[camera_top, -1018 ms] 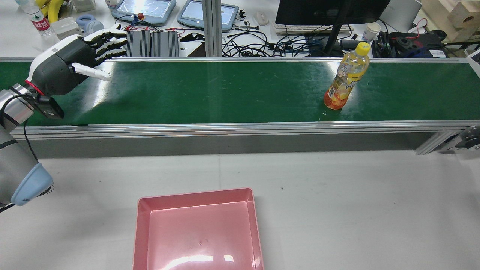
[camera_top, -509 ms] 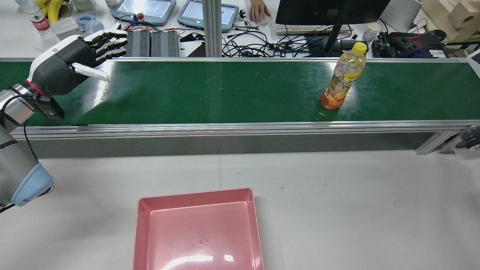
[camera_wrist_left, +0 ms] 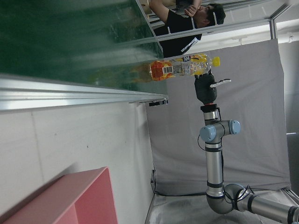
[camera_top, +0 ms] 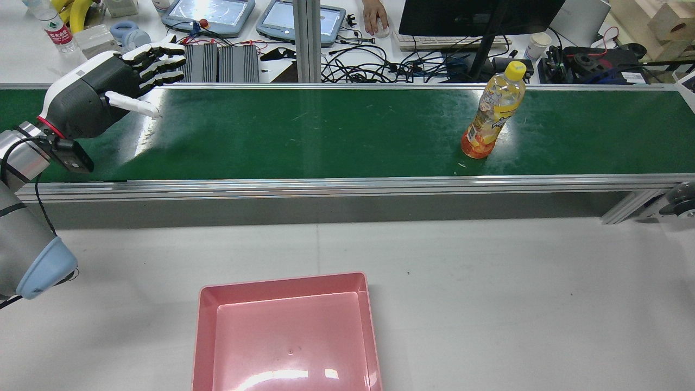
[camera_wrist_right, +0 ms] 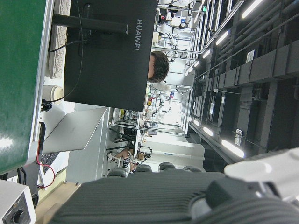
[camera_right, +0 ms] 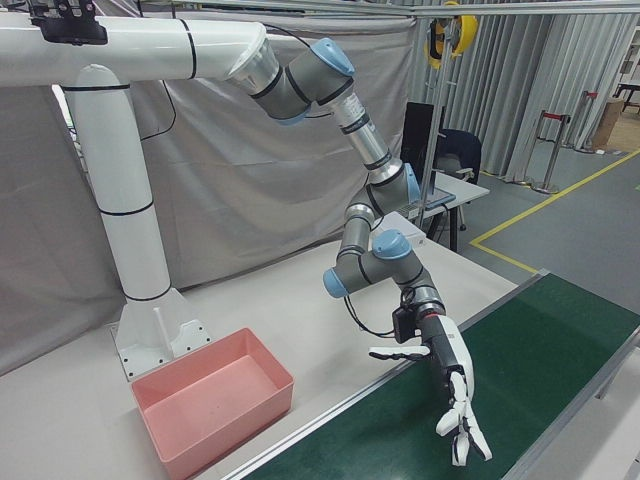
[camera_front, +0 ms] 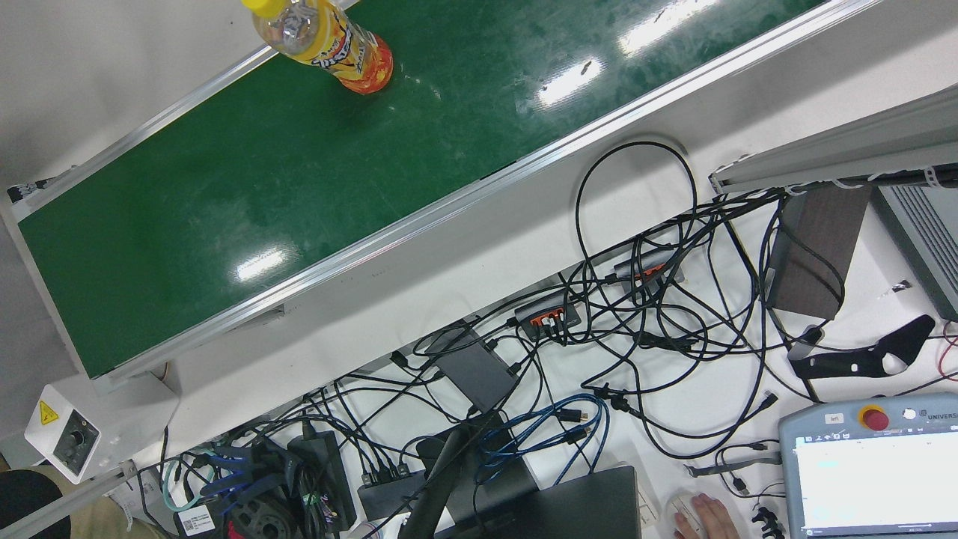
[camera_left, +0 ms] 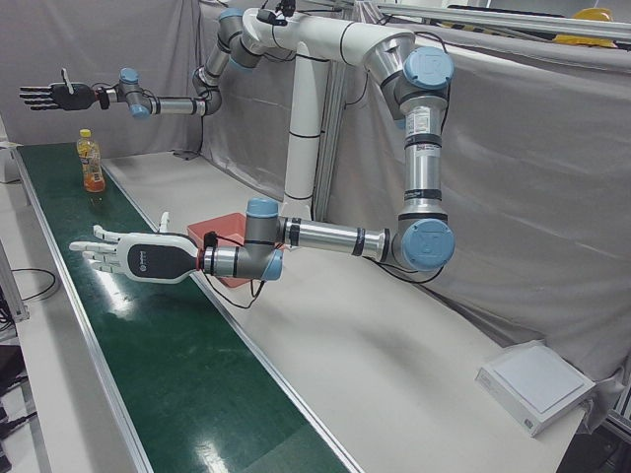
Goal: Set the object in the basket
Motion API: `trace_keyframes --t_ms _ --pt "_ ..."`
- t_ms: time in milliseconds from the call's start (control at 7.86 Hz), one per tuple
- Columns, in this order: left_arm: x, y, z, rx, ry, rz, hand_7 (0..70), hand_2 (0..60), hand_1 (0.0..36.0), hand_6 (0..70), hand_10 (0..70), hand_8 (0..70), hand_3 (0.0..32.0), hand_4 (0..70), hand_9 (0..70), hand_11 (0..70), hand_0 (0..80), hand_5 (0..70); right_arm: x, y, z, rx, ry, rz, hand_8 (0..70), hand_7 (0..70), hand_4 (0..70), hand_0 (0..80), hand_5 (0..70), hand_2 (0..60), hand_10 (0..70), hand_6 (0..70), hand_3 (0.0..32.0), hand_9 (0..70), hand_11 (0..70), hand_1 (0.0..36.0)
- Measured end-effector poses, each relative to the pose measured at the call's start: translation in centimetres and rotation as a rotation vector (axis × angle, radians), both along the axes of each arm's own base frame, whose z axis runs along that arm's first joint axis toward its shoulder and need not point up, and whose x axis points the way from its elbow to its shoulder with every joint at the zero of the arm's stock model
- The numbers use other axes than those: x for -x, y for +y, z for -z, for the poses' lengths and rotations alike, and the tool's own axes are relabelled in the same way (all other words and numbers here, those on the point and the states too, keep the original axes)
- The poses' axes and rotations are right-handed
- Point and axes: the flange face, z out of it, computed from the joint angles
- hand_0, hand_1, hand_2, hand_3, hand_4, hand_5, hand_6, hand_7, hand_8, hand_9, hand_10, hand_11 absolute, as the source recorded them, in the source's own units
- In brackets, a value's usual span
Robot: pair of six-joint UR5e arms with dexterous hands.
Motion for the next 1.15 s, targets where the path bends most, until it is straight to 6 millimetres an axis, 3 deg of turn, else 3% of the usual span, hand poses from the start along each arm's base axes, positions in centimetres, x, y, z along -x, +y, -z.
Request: trace_keyframes --t_ms 1145 --pt "0.24 -0.06 0.11 -0.001 0.003 0.001 1.9 0.1 14.8 1.7 9.6 11.3 2.8 13.4 12.1 15.6 53.0 26.1 0.0 0.01 -0.05 0.001 0.0 0.0 0.0 0.0 0.0 0.0 0.0 0.0 0.0 0.0 0.0 0.0 0.0 0.0"
